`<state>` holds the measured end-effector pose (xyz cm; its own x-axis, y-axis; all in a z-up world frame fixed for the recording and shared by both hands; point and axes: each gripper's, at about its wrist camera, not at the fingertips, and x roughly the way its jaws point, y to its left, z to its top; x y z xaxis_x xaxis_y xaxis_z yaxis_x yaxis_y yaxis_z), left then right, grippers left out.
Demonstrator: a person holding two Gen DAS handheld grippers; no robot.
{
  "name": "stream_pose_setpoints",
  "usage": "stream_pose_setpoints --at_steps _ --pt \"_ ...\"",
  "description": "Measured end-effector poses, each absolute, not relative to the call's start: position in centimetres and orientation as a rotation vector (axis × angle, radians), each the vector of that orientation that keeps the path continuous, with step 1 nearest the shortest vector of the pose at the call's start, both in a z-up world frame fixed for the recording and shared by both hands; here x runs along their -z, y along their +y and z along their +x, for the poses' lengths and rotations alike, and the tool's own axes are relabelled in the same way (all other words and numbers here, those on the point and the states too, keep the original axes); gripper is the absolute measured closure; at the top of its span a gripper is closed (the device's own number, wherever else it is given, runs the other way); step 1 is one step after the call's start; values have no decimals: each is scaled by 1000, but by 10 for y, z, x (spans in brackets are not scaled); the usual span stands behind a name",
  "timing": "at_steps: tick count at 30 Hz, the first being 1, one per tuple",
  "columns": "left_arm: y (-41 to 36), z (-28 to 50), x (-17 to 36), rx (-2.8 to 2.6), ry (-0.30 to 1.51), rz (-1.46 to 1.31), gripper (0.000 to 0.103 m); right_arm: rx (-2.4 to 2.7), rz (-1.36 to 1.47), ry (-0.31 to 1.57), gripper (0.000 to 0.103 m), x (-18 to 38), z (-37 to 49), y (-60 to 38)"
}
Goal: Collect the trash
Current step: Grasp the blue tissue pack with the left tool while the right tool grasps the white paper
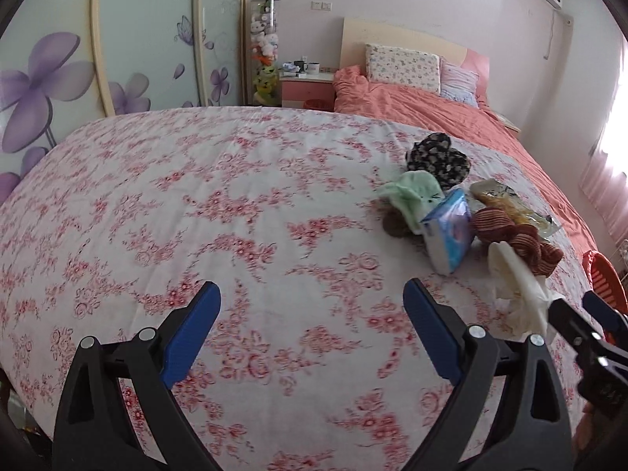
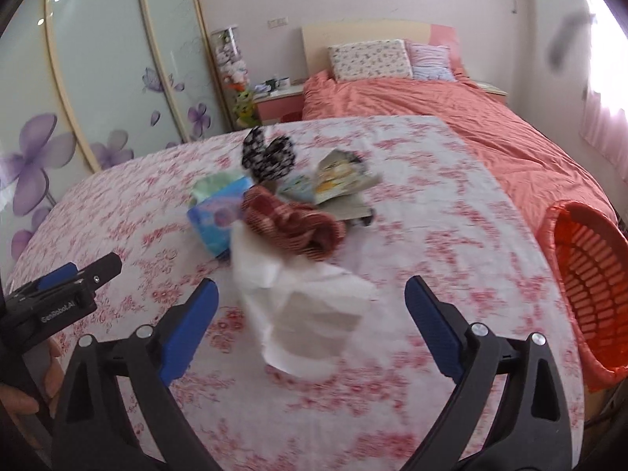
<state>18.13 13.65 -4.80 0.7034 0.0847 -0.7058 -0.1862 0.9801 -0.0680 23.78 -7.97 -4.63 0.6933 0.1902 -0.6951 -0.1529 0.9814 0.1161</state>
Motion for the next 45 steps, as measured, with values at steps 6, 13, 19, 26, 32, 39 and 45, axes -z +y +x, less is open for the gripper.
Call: stream_pose_setpoints --at_steps 6,13,19,26,32,39,45 --pt "149 178 57 -147 798 -154 10 -147 -24 825 22 63 257 -61" --pt "141 182 62 -114 811 -146 10 -141 21 859 55 65 256 -86" --pt "120 191 64 -55 819 -143 10 -121 67 836 61 59 248 -110" --pt "83 211 59 8 800 -94 10 3 127 834 61 59 251 -152" --pt "68 239 54 -24 783 -64 10 44 165 835 61 63 256 -173" --pt "60 260 54 -16 800 -58 32 31 143 826 60 66 253 -170" --pt "49 263 64 39 845 -26 67 28 141 824 60 66 253 -169"
